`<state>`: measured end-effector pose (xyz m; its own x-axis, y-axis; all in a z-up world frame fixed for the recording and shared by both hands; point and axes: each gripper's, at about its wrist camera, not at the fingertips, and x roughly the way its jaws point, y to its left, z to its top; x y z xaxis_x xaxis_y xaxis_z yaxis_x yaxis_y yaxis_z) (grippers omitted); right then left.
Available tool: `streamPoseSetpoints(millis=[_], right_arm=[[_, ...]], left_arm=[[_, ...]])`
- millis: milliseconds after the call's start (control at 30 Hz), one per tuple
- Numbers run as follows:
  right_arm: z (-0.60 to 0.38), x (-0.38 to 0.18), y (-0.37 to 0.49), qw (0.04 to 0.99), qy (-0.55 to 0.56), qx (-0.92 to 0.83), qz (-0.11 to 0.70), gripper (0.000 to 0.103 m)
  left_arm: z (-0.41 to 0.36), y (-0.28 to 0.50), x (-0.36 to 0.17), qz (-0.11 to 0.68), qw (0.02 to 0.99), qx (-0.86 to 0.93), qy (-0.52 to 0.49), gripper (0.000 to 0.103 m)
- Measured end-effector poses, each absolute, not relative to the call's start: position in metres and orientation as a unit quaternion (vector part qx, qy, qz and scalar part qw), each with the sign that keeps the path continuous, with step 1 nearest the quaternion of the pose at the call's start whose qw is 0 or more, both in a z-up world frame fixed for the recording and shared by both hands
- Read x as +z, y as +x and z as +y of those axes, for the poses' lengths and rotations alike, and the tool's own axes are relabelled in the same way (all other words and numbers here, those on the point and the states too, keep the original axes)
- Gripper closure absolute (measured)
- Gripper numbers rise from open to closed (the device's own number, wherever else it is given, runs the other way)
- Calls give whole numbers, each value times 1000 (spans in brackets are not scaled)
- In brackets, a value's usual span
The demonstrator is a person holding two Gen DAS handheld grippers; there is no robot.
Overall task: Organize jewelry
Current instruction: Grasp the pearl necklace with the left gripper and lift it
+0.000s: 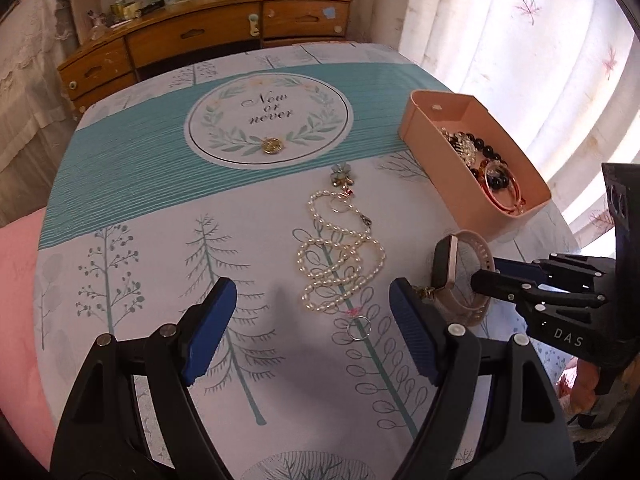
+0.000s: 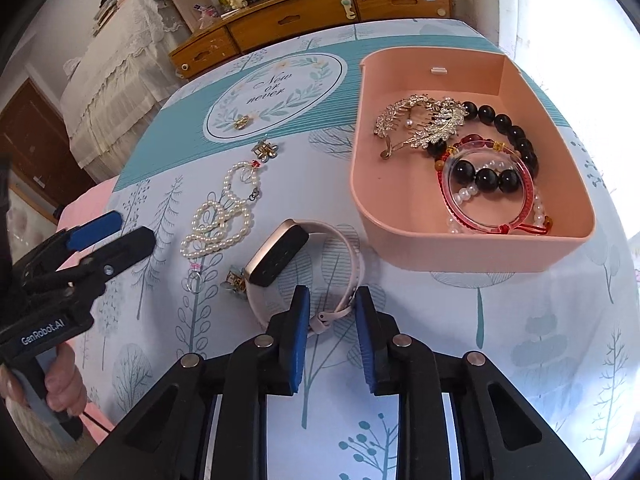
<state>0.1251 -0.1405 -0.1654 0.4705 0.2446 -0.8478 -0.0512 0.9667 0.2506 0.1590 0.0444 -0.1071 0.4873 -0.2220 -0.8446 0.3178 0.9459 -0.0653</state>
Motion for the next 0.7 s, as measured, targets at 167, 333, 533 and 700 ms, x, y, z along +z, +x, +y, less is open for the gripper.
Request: streamPoseSetpoints(millis=[167, 333, 533, 700], right_arm=[[-156, -166, 117, 851, 106, 102, 505, 81], [-169, -168, 115, 850, 122, 116, 500, 81], [-172, -169, 114, 852, 120, 132, 491, 81], [-176, -170, 112, 853, 125, 148, 485, 81]], left_arm=[[28, 178, -118, 508, 843, -167, 65, 26], [4, 197, -128, 531, 823, -178, 95, 38], [-14, 215, -137, 559, 801, -182, 114, 64], [-20, 224, -138, 573, 791, -173, 125, 65]])
